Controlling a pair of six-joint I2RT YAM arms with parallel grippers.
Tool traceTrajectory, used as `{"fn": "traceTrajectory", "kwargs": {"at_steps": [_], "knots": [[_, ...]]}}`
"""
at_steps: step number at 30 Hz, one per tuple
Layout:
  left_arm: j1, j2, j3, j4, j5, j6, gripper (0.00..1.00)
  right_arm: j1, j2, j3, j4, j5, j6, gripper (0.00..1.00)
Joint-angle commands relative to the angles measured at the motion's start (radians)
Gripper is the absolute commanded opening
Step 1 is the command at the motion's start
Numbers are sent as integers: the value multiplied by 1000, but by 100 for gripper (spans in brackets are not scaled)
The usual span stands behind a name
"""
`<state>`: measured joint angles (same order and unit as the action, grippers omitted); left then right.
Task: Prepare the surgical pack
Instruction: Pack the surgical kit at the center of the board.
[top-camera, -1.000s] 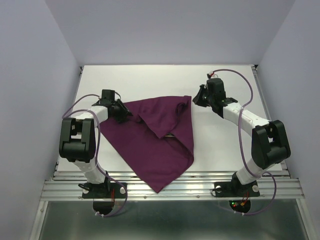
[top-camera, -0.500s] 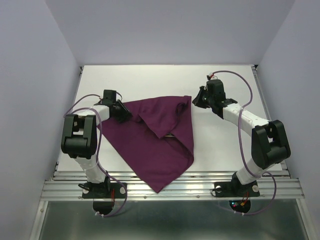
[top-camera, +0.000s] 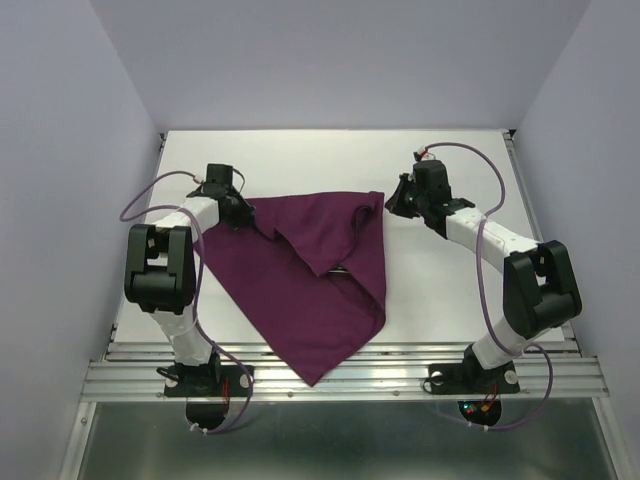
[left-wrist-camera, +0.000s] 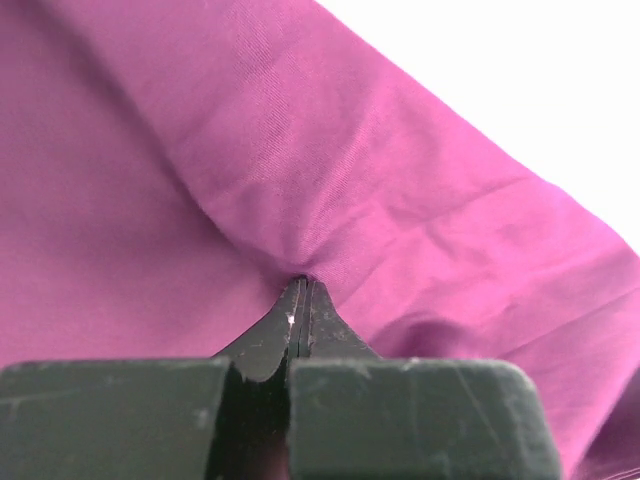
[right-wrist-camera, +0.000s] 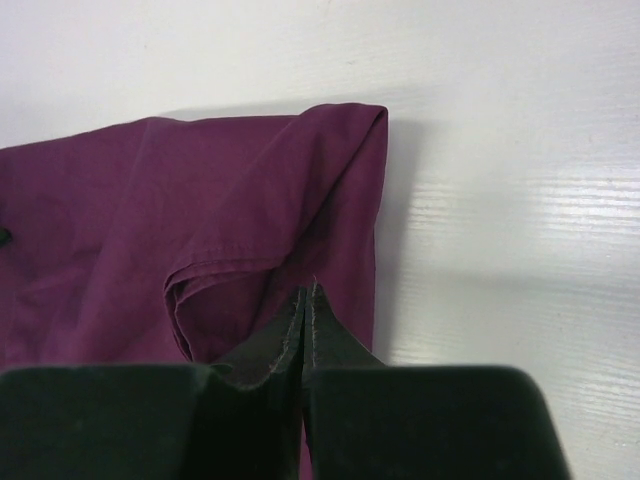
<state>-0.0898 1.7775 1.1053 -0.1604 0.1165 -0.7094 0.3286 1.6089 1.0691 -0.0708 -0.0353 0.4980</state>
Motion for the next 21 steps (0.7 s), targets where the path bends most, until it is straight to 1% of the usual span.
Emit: {"fn": "traceTrajectory", "kwargs": {"at_steps": [1,10,17,21], "knots": [[-1,-41,112,-30,-80,34,0,0,-24,6,25,-18,-3,1],[10,14,234,-42,-98,39,0,0,-23,3,25,-23,-9,1],[55,108,358,-50,-38,42,0,0,11,35,32,-57,-10,1],[76,160,393,-39,15,25,0,0,32,68,51,-90,-6,1]]}}
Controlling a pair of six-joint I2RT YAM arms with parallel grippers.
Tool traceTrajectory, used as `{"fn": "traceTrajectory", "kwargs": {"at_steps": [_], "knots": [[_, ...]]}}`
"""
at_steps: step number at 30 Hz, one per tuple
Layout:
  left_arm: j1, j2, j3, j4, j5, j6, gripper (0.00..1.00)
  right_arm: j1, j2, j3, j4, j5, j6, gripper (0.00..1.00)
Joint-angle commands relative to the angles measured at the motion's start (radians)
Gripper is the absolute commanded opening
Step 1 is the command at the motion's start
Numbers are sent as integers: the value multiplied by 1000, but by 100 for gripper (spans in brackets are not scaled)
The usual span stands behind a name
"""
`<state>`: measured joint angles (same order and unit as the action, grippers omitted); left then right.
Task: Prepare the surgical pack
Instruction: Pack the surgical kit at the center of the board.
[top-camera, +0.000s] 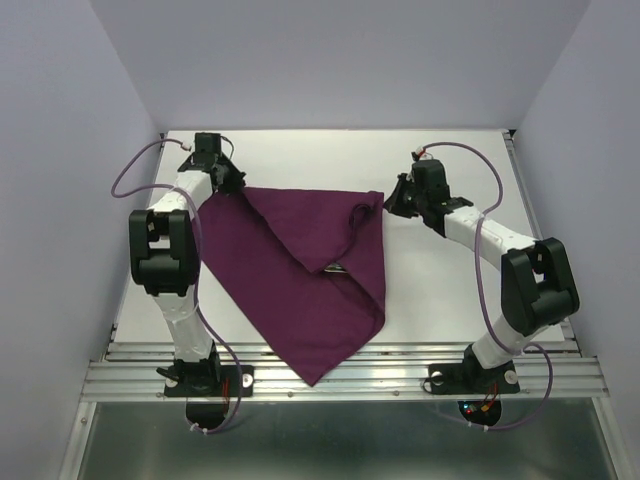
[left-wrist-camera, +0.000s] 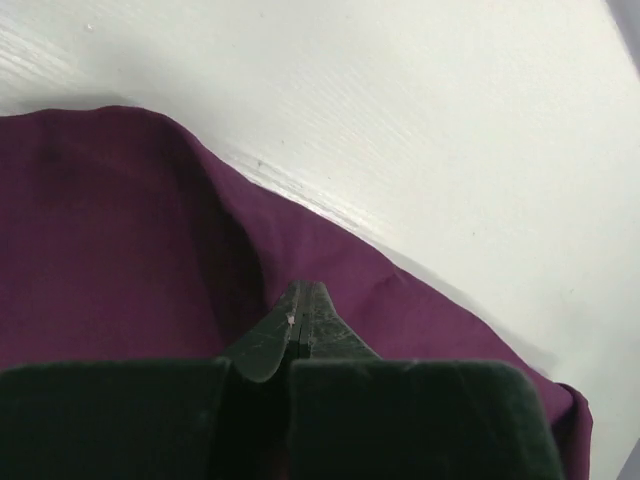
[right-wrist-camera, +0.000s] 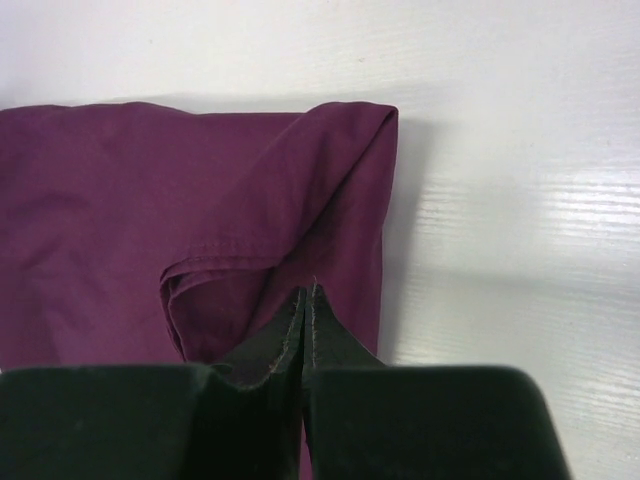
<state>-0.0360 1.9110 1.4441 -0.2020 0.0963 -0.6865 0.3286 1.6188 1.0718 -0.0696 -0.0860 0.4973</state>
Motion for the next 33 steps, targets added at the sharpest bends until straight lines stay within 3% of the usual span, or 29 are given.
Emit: {"fn": "traceTrajectory", "kwargs": {"at_steps": [1,4,6,7,10,16,18,22,24,33], "knots": [[22,52,76,-7,42,5,0,0,30,76,53,-50,0,1],[24,89,102,-37,45,13,1,0,38,86,56,-64,7,2],[24,94,98,-56,52,21,15,0,41,92,56,-64,15,7],[24,83,85,-56,56,25,38,0,46,94,57,-64,20,15],[16,-36,-9,-45,77,41,65,0,56,106,50,-72,33,31],[-85,-257,-204,-68,180,90,66,0,58,111,37,-43,40,47],[-139,-289,-288,-80,194,94,66,0,56,109,36,-29,38,48],[-289,-397,-450,-39,266,53,85,0,52,109,27,-8,34,50],[-318,-423,-531,10,313,7,89,0,53,114,21,-4,29,50],[-355,-457,-675,157,387,-99,90,0,56,105,13,-4,29,51]]}}
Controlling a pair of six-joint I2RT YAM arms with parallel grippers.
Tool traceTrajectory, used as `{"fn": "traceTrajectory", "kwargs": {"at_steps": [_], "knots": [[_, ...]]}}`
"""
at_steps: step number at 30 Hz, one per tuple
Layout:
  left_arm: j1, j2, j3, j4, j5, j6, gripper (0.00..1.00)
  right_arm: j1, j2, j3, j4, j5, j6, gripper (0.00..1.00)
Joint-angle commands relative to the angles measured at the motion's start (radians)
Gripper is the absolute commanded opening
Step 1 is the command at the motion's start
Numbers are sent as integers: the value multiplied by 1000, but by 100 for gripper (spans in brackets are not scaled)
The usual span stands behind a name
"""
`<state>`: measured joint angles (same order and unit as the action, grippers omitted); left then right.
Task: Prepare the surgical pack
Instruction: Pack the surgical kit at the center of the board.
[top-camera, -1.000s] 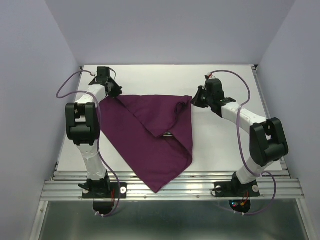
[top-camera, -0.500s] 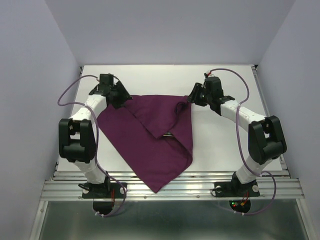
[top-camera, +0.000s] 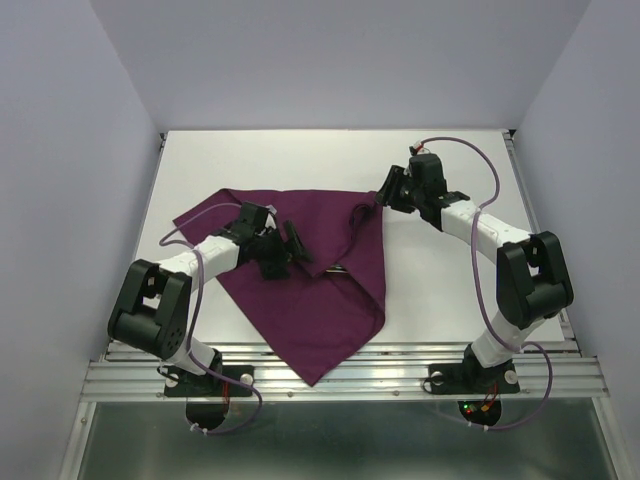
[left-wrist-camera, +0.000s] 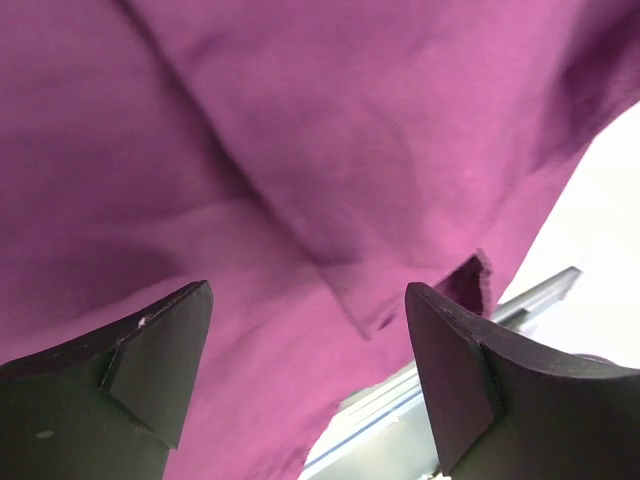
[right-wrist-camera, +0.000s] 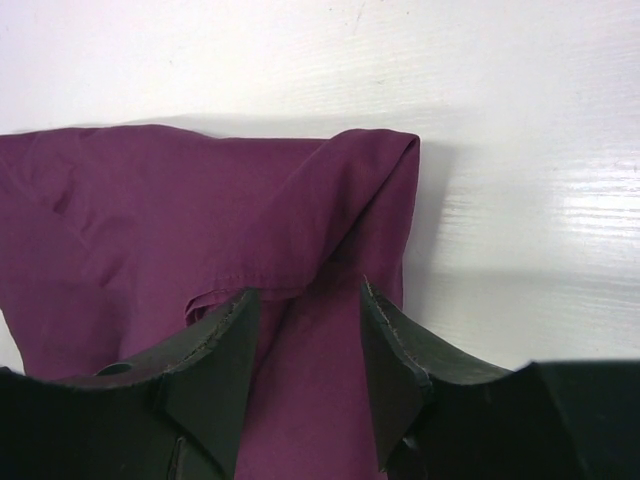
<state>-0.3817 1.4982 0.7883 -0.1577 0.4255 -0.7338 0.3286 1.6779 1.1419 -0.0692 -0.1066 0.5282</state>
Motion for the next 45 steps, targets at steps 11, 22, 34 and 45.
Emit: {"fn": "traceTrajectory", "kwargs": {"at_steps": [11,22,34,45], "knots": [[-37,23,-29,219,68,-96,84,0,62,79,3,-70,0,61],[-42,30,-6,198,70,-79,0,0,137,139,6,-104,75,75],[-45,28,5,190,75,-67,0,119,187,297,-161,185,-40,79],[-45,-19,19,162,58,-55,0,133,189,286,-207,285,-50,46]]}}
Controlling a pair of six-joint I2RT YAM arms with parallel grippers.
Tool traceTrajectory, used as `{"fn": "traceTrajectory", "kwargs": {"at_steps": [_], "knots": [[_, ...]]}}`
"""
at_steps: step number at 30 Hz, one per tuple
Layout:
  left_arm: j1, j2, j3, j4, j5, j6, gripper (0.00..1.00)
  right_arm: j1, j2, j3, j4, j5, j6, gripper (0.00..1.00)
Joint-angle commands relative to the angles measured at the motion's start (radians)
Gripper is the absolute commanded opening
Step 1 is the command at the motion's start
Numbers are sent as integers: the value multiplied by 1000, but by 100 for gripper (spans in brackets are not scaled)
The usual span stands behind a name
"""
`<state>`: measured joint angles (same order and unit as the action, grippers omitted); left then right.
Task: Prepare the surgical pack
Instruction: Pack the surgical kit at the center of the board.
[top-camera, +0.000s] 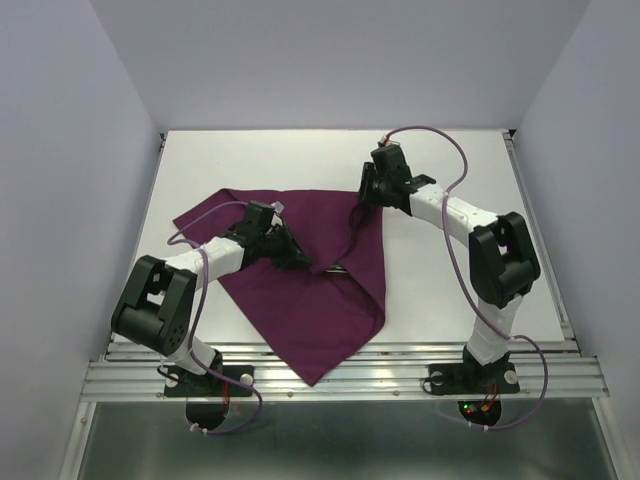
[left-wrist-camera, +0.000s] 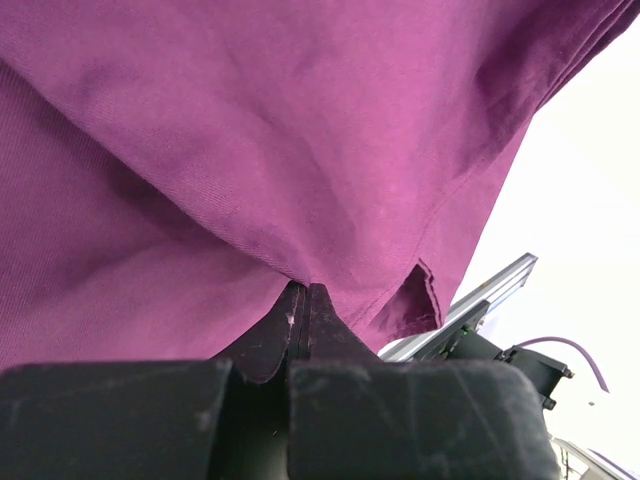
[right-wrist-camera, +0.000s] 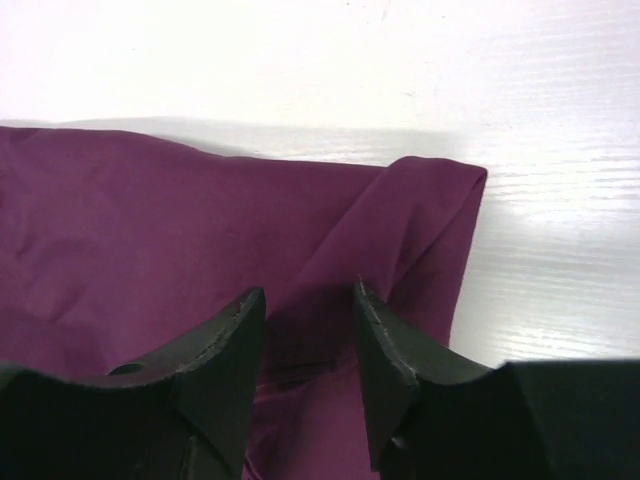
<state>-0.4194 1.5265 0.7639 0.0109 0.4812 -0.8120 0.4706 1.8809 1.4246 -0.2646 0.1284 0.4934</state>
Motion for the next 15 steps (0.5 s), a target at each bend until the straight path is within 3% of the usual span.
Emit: {"fn": "traceTrajectory", "kwargs": {"at_steps": [1,9,15], "knots": [[-7,-48,43,-6,3,24,0,-9,-17,0,-12,48,-13,45],[-7,-58,41,-9,2,25,0,-9,-46,-30,-13,77,-15,1],[-7,-63,48,-9,5,27,0,-9,-83,-69,-13,108,-6,1]]}}
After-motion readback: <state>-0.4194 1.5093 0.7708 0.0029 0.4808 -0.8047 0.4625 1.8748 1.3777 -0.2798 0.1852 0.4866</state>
